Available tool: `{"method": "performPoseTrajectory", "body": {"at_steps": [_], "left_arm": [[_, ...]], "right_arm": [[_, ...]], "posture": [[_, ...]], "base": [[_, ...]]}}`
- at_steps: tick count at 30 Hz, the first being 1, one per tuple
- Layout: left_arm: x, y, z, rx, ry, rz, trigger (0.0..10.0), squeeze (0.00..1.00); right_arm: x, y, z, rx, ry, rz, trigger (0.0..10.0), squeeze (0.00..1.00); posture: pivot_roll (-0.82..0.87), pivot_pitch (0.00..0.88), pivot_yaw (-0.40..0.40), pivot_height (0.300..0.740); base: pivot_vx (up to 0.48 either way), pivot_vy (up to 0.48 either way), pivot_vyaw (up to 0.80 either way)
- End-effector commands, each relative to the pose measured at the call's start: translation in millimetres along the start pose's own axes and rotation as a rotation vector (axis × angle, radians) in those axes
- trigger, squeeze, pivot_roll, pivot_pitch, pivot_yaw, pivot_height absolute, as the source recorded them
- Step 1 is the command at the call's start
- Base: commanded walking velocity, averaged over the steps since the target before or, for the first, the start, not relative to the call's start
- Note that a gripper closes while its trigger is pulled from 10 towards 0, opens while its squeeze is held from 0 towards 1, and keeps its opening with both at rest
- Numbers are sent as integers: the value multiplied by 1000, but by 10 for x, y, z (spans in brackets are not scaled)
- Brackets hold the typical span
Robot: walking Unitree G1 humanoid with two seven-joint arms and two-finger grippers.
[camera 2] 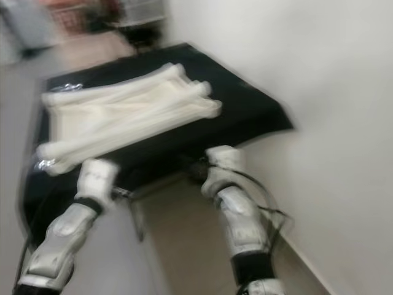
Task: Building children table
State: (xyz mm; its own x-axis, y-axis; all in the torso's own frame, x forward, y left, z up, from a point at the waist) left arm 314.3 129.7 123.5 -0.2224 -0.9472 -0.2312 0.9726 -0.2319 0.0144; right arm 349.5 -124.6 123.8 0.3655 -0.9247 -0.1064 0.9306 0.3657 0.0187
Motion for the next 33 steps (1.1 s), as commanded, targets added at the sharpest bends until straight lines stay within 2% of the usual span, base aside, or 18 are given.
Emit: {"method": "performPoseTrajectory", "body": {"at_steps": [1, 8, 10, 11, 13, 17, 20, 26, 28, 33], "left_arm": [[43, 30, 54, 17, 8, -18, 10000, 0], [47, 54, 104, 29, 13, -24, 10000, 0], [67, 69, 164, 46, 5, -35, 10000, 0], [67, 69, 164, 46, 5, -35, 10000, 0], [82, 81, 216, 61, -11, -42, 10000, 0], [85, 83, 236, 65, -14, -44, 10000, 0], [71, 90, 276, 75, -36, -39, 10000, 0], [71, 90, 293, 79, -44, -38, 10000, 0], [88, 85, 308, 82, -46, -42, 10000, 0], [120, 81, 325, 89, -46, -53, 10000, 0]], "right_arm": [[110, -44, -30, -8, 23, -37, 10000, 0], [112, 6, 83, 31, 19, -27, 10000, 0], [88, 53, 259, 79, -1, 5, 10000, 0], [88, 53, 259, 79, -1, 5, 10000, 0], [94, 96, 473, 131, -44, 21, 10000, 0], [99, 115, 611, 163, -70, 37, 10000, 0], [124, 127, 830, 183, -203, 72, 10000, 0], [102, 122, 871, 174, -249, 113, 10000, 0], [91, 118, 901, 158, -309, 150, 10000, 0], [141, 125, 960, 136, -366, 161, 10000, 0]], "posture": [[-107, 0, 128, 740], [-102, 0, 130, 740], [-92, 0, 129, 740], [-92, 0, 129, 740], [-91, 0, 127, 740], [-93, 0, 126, 740], [-95, 0, 126, 740], [-95, 0, 126, 740], [-91, 0, 122, 740], [-91, 0, 117, 740]], "base": [[360, 0, 0], [357, 0, 0], [356, 0, 0], [356, 0, 0], [356, 0, 0], [351, 0, 0], [344, 0, 800], [339, 0, 800], [337, 0, 800], [131, 0, 800]]}}
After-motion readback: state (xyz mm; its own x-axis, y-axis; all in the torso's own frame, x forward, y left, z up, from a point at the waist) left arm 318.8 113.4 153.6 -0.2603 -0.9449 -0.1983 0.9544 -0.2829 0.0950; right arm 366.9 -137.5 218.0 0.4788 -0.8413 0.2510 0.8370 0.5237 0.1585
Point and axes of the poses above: a point about 5 cm out from each wrist's last joint towards the gripper, its own y axis pointing out of the wrist towards the gripper, its own z axis along the axis of the wrist's last joint, x = y × z, the point moved 3 cm from there along y, pointing out of the wrist towards the gripper, and after that the axes turned 7 degrees about y, right-handed, at the moved point
